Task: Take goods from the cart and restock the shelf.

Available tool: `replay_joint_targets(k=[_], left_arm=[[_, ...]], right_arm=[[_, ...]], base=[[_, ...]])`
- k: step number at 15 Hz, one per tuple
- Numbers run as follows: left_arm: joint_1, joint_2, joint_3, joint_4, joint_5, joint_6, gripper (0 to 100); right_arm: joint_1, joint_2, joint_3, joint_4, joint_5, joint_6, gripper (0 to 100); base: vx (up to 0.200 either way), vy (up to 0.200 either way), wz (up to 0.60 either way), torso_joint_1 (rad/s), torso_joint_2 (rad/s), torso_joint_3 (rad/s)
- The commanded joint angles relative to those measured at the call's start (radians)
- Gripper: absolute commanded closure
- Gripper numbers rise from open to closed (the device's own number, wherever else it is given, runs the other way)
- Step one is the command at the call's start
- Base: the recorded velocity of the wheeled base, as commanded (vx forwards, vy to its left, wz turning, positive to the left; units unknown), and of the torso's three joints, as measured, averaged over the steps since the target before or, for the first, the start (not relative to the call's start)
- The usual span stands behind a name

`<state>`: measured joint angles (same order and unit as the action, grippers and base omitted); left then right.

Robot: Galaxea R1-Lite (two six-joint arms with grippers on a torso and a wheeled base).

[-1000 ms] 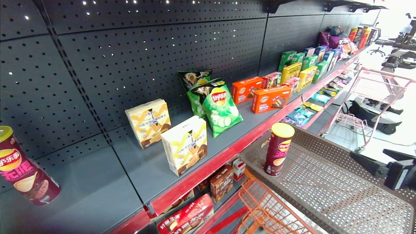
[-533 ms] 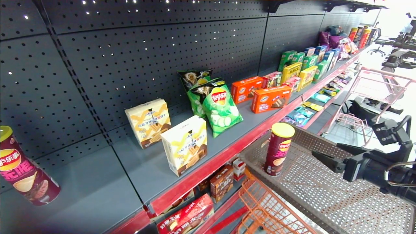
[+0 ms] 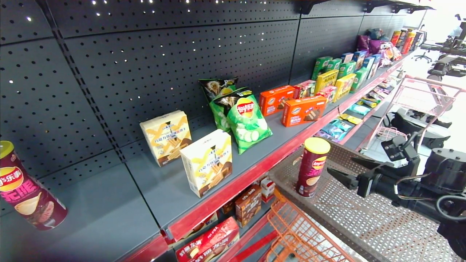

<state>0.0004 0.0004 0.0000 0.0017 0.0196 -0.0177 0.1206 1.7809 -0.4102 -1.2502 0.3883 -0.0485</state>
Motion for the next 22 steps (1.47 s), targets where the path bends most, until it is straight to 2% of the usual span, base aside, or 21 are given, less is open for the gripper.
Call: replay_joint_targets(k=[1,5,6,7,15,22], left_arm=[[0.0,0.0,0.0,0.0,0.0,-0.001,0],[0.001,0.0,0.0,0.0,0.0,-0.001,0],[0.001,0.0,0.0,0.0,0.0,-0.001,0],[0.001,0.0,0.0,0.0,0.0,-0.001,0],[0.0,0.0,0.0,0.0,0.0,-0.001,0],[0.001,0.0,0.0,0.0,0.0,-0.001,0]], right_arm=[[0.013,0.077,-0.029,-0.008,0.001,0.002,0],[0.024,0.172,-0.062,-0.101,0.021,-0.007,0],[0.027,0.246,-0.068,-0.192,0.023,-0.007,0],[0.027,0.278,-0.088,-0.201,0.02,-0.016,0],[0.02,0.411,-0.277,-0.167,0.011,-0.022,0],[0.042,0.489,-0.345,-0.156,0.009,-0.025,0]], base=[[0.0,0.0,0.0,0.0,0.0,0.0],[0.0,0.0,0.0,0.0,0.0,0.0],[0.0,0.0,0.0,0.0,0.0,0.0],[0.0,0.0,0.0,0.0,0.0,0.0],[0.0,0.0,0.0,0.0,0.0,0.0],[0.0,0.0,0.0,0.0,0.0,0.0]])
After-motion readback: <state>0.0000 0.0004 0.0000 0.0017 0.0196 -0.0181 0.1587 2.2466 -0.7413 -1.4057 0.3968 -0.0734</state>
